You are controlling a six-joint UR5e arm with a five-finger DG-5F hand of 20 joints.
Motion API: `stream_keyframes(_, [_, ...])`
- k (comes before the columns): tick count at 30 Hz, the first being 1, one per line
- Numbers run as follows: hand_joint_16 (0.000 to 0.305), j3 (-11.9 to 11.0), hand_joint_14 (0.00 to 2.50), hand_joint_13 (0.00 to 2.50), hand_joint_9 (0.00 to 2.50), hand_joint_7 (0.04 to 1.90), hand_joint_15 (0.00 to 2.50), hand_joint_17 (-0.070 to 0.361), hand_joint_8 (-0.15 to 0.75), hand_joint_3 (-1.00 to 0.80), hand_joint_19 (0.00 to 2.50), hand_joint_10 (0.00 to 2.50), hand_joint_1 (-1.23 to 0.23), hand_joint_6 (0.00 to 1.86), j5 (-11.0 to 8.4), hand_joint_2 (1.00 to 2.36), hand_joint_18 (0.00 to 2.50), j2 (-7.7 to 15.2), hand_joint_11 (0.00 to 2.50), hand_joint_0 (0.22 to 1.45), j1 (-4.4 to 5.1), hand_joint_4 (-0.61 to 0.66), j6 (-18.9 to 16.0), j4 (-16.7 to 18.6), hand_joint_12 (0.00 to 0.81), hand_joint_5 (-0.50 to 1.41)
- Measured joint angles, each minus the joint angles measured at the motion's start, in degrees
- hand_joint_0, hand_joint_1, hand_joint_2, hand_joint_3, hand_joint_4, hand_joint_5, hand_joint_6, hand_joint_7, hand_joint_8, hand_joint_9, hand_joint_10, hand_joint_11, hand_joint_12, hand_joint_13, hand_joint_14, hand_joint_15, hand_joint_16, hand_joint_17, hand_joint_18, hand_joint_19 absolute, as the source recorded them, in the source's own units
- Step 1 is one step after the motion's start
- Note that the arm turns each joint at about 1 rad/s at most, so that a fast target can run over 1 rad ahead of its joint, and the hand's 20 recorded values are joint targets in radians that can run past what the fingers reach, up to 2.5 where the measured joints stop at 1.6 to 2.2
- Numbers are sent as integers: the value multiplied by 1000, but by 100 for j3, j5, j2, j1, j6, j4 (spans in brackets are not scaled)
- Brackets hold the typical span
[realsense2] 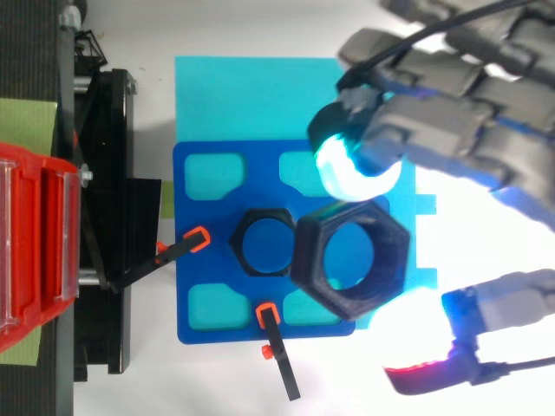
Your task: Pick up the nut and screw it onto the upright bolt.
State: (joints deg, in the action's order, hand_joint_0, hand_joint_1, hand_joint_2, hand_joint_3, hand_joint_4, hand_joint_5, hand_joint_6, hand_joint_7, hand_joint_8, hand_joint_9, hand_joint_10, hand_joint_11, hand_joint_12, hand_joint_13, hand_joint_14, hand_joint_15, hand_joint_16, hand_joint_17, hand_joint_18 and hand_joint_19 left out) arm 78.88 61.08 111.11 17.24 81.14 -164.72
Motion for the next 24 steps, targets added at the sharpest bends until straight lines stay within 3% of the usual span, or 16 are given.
stream_keyframes(10, [45,-16,0,376,549,1246,0,102,308,-500,0,0,-622,501,114,1000,235,409,34,532,-13,290,99,339,371,-120])
stream_keyframes(24, [45,-23,0,390,561,1249,0,101,313,-500,0,0,-617,501,197,1000,244,544,33,531,-152,292,147,293,370,-119])
